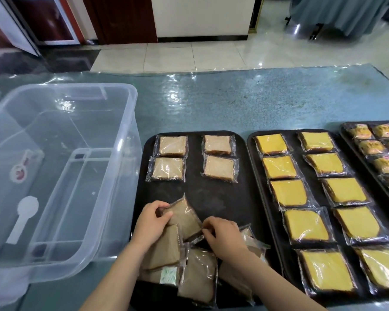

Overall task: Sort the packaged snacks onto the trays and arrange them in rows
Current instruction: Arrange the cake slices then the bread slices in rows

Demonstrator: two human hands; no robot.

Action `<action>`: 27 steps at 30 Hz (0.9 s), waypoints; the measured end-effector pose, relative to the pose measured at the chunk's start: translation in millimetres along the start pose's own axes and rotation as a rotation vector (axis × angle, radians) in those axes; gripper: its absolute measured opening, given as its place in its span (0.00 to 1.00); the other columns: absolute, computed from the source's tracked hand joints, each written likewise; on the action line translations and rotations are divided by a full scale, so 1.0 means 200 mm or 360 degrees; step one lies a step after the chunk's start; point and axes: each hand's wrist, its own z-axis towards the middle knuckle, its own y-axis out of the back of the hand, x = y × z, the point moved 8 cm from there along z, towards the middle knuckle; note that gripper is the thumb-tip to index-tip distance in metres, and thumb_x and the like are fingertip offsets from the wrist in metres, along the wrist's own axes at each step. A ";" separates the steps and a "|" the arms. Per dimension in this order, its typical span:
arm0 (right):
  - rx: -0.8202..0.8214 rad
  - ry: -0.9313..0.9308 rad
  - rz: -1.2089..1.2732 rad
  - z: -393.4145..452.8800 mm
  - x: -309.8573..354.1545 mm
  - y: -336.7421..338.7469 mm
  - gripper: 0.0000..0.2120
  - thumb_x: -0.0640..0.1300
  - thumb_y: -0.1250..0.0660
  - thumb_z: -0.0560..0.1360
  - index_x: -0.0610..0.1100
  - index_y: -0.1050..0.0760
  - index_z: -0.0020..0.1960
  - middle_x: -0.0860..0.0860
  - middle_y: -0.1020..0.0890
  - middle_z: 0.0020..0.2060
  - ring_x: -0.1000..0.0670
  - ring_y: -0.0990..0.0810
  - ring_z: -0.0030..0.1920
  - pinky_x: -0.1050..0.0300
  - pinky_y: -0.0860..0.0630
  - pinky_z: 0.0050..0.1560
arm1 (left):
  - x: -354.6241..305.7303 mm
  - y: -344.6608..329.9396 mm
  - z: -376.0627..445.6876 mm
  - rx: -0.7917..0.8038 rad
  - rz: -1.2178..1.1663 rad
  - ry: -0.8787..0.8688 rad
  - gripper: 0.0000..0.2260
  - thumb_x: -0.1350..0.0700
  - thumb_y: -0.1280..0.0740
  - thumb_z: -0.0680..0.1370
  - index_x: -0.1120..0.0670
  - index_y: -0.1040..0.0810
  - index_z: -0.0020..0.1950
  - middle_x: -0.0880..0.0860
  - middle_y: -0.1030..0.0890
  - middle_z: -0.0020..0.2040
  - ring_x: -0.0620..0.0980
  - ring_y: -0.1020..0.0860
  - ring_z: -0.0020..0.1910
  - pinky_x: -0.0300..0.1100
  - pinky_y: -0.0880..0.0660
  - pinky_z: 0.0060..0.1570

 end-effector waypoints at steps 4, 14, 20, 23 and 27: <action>-0.0070 -0.0298 0.0654 0.01 -0.03 0.04 0.12 0.46 0.35 0.78 0.49 0.30 0.61 0.57 0.21 0.46 0.57 0.21 0.45 0.66 0.26 0.46 | 0.12 0.02 -0.03 -0.0076 -0.0453 0.0253 0.06 0.56 0.29 0.76 0.48 0.21 0.51 0.50 0.20 0.48 0.49 0.21 0.50 0.49 0.23 0.55; 0.0077 -0.0355 0.0867 0.14 0.24 -0.09 0.23 0.43 0.36 0.77 0.49 0.37 0.71 0.57 0.22 0.53 0.56 0.23 0.54 0.60 0.25 0.56 | 0.24 0.01 -0.04 -0.0424 -0.0735 0.0465 0.06 0.57 0.34 0.79 0.52 0.27 0.55 0.53 0.22 0.51 0.54 0.22 0.52 0.47 0.23 0.52; 0.0166 -0.0143 0.0376 0.31 0.34 -0.13 0.28 0.42 0.37 0.70 0.52 0.38 0.69 0.50 0.24 0.57 0.46 0.27 0.60 0.47 0.26 0.60 | 0.16 0.05 -0.03 -0.0369 -0.0138 0.0285 0.22 0.59 0.33 0.76 0.59 0.30 0.70 0.58 0.25 0.64 0.58 0.28 0.64 0.48 0.32 0.64; 0.0126 -0.0087 0.0235 0.37 0.39 -0.10 0.28 0.43 0.38 0.70 0.49 0.38 0.69 0.47 0.23 0.56 0.42 0.27 0.58 0.45 0.27 0.58 | 0.15 0.01 -0.03 -0.0267 0.0102 0.0234 0.28 0.59 0.32 0.75 0.62 0.36 0.74 0.61 0.28 0.68 0.60 0.34 0.69 0.49 0.38 0.70; 0.0133 -0.0092 0.0200 0.44 0.39 -0.12 0.29 0.44 0.38 0.70 0.47 0.39 0.70 0.47 0.23 0.56 0.41 0.28 0.58 0.44 0.28 0.59 | 0.14 0.00 0.00 -0.0212 0.0279 0.0143 0.33 0.57 0.33 0.76 0.62 0.43 0.77 0.60 0.35 0.74 0.59 0.39 0.73 0.48 0.43 0.73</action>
